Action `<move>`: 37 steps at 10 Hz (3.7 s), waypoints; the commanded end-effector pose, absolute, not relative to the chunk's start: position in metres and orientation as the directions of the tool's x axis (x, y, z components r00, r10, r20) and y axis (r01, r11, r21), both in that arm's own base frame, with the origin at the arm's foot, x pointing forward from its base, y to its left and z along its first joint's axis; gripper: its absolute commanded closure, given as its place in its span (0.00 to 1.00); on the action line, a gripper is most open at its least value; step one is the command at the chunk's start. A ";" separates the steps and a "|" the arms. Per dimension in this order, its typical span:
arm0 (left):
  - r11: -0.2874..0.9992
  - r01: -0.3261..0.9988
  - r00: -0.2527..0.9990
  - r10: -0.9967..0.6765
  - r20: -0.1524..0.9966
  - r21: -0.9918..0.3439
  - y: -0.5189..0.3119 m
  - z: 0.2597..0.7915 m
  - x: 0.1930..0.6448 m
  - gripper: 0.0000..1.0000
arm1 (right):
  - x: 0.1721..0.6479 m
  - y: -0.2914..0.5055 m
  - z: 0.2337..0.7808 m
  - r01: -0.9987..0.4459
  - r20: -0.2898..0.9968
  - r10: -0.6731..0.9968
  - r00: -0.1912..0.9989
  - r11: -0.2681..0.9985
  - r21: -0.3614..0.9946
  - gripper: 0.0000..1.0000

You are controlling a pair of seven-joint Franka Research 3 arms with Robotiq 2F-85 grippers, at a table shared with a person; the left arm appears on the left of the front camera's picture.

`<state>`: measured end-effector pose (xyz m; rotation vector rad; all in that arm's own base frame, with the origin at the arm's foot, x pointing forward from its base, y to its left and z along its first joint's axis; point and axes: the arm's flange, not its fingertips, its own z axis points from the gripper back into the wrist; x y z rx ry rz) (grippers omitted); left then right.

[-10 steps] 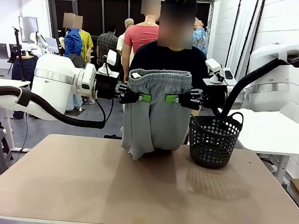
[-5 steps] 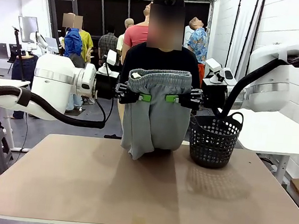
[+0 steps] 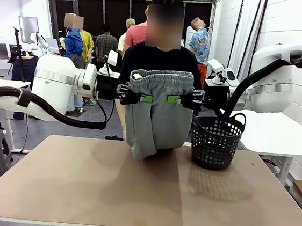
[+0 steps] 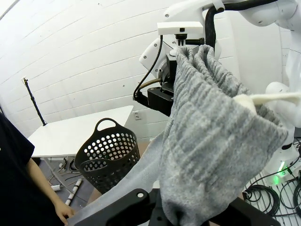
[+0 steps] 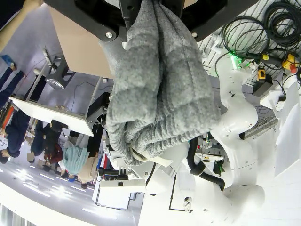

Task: Fold the training pants.
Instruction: Release the ends of the Training pants and then grab the overlapped ends.

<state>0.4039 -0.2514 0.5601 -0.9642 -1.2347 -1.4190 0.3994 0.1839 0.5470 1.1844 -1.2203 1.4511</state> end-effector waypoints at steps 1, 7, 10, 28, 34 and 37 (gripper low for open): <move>0.007 0.977 -0.210 -0.141 0.967 0.213 -0.251 0.560 0.400 1.00 | 0.398 0.186 0.550 -0.977 0.985 0.039 -0.167 -0.140 -0.160 1.00; 0.007 0.977 -0.210 -0.141 0.967 0.213 -0.251 0.560 0.400 1.00 | 0.398 0.186 0.550 -0.977 0.985 0.039 -0.167 -0.140 -0.160 1.00; 0.007 0.977 -0.210 -0.141 0.967 0.213 -0.251 0.560 0.400 1.00 | 0.398 0.186 0.550 -0.977 0.985 0.039 -0.167 -0.140 -0.160 1.00; 0.007 0.977 -0.210 -0.141 0.967 0.213 -0.251 0.560 0.400 1.00 | 0.398 0.186 0.550 -0.977 0.985 0.039 -0.167 -0.140 -0.160 1.00; 0.007 0.977 -0.210 -0.141 0.967 0.213 -0.251 0.560 0.400 1.00 | 0.398 0.186 0.550 -0.977 0.985 0.039 -0.167 -0.140 -0.160 1.00; 0.007 0.977 -0.210 -0.141 0.967 0.213 -0.251 0.560 0.400 1.00 | 0.398 0.186 0.550 -0.977 0.985 0.039 -0.167 -0.140 -0.160 1.00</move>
